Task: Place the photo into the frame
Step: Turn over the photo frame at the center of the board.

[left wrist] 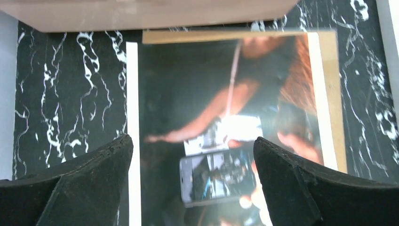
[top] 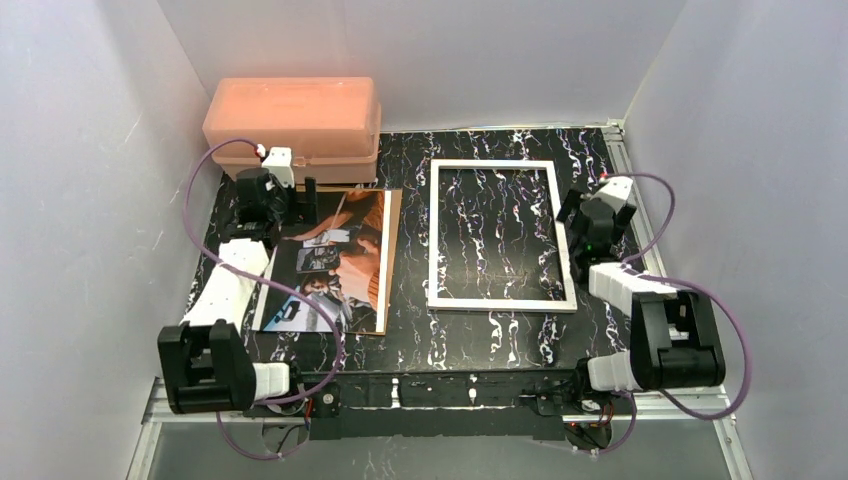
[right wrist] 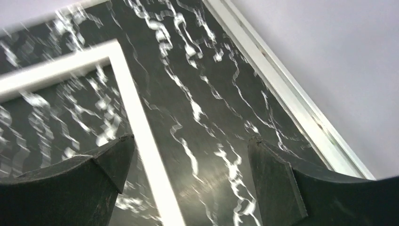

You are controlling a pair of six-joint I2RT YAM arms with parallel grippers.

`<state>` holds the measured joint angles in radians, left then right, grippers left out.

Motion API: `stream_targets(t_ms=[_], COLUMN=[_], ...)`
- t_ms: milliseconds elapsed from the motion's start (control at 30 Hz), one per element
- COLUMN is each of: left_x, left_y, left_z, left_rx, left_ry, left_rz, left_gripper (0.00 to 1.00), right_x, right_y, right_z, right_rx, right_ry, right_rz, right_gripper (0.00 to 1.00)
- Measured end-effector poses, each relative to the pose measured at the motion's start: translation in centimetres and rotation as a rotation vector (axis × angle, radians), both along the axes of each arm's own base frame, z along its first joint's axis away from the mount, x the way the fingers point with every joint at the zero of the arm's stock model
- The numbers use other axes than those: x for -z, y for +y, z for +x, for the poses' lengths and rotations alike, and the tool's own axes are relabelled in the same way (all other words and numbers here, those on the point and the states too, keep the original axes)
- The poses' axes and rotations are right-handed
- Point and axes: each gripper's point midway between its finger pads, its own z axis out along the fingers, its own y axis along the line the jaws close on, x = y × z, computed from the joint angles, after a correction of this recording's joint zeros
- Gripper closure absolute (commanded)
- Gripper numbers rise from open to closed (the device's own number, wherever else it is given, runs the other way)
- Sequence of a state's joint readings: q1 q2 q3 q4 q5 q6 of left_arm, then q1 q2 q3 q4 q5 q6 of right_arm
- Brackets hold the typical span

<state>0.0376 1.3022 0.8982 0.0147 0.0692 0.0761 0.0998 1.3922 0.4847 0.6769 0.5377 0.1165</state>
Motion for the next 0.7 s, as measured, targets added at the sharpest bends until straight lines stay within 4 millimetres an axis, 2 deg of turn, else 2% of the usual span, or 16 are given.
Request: stream_targets(t_ms=[100,167,267,367,433,533,567,633,700], left_x=[-1.1,-2.0,-3.9,-6.0,-6.9,-7.4,-7.2,-6.6,-5.8], left_y=[-0.4,-0.5,-0.5,-0.5,-0.6,-0.8,-0.9,-1.0,-1.2], left_z=[-2.5,-3.9,-5.2,-5.8,-6.3,-6.8,-6.9,-7.4,-8.0], left_rx=[0.031,0.04,0.043,0.035,0.03,0.022,0.022,0.018,0.016], left_ry=[0.072,0.11,0.144,0.152,0.166,0.205,0.229,0.275,0.329], left_rz=[0.003,-0.002,-0.018,-0.049,-0.072,-0.102,-0.111,-0.125,-0.142], left_gripper=[0.02,0.01,0.01,0.02,0.01,0.02,0.02,0.01,0.01], right_x=[-3.8,-5.2,-5.2,-4.1,-3.5,-4.1,-4.3,-4.2,-3.8], right_y=[0.5,1.5,4.3,7.5,10.6,18.3,21.3,24.8,27.4], right_z=[1.5,2.1,2.5,2.1,2.1,2.0,1.1,-0.8,-2.6], right_rx=[0.036,0.02,-0.083,-0.188,-0.235,-0.372,-0.426,-0.501,-0.55], right_ry=[-0.073,-0.094,-0.056,0.043,0.155,0.248,0.275,0.318,0.362], right_rz=[0.112,0.198,0.333,0.405,0.385,0.312,0.282,0.246,0.204], right_gripper=[0.01,0.01,0.01,0.01,0.01,0.01,0.01,0.02,0.03])
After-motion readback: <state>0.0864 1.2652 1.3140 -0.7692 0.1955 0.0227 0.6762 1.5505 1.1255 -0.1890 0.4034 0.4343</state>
